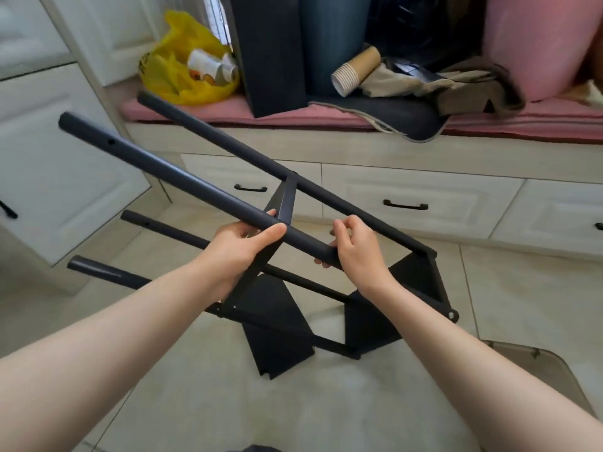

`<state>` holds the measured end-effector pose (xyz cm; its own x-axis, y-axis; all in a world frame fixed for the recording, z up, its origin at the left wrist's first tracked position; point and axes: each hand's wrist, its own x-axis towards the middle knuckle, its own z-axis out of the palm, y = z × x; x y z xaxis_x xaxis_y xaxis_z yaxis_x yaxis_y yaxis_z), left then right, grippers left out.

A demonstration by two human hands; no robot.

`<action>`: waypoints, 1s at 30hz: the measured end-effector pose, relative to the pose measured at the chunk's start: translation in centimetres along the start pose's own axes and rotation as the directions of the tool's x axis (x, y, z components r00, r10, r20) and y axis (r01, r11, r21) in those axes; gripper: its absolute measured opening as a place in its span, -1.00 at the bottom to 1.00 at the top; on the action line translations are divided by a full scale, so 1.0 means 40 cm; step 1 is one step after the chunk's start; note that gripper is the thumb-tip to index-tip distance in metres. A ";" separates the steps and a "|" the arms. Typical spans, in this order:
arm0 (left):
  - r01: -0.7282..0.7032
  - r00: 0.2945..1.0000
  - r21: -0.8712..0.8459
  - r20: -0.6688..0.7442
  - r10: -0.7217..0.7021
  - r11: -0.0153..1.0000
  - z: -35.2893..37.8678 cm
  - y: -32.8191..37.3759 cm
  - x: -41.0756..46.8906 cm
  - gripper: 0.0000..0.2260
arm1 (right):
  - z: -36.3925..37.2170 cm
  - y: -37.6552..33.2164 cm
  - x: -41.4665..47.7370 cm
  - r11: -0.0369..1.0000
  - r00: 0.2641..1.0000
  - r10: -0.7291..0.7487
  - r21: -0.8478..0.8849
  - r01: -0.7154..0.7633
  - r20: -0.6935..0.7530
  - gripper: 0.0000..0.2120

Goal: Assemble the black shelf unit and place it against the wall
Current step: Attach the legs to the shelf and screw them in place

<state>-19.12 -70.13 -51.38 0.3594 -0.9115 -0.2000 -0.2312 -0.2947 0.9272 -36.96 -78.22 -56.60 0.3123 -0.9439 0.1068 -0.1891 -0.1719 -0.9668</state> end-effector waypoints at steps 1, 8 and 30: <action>0.011 1.000 -0.028 0.001 -0.011 1.000 -0.010 -0.015 -0.002 -0.40 | 0.010 0.001 0.002 1.000 1.000 -0.013 -0.015 0.013 0.008 -0.83; 0.138 0.990 -0.218 0.002 -0.141 0.966 -0.022 -0.139 -0.052 -0.67 | 0.064 0.034 -0.003 0.982 0.997 -0.010 -0.187 0.025 0.080 -0.86; 0.349 0.936 -0.390 0.105 -0.335 0.852 -0.011 -0.309 -0.069 -0.67 | 0.106 0.099 -0.053 0.912 0.991 0.040 -0.409 0.017 0.130 -0.79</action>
<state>-16.86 -63.86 -62.14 0.3195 -0.7846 -0.5313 0.2812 -0.4569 0.8439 -34.43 -75.70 -61.62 0.4227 -0.9055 0.0367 -0.5482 -0.2878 -0.7853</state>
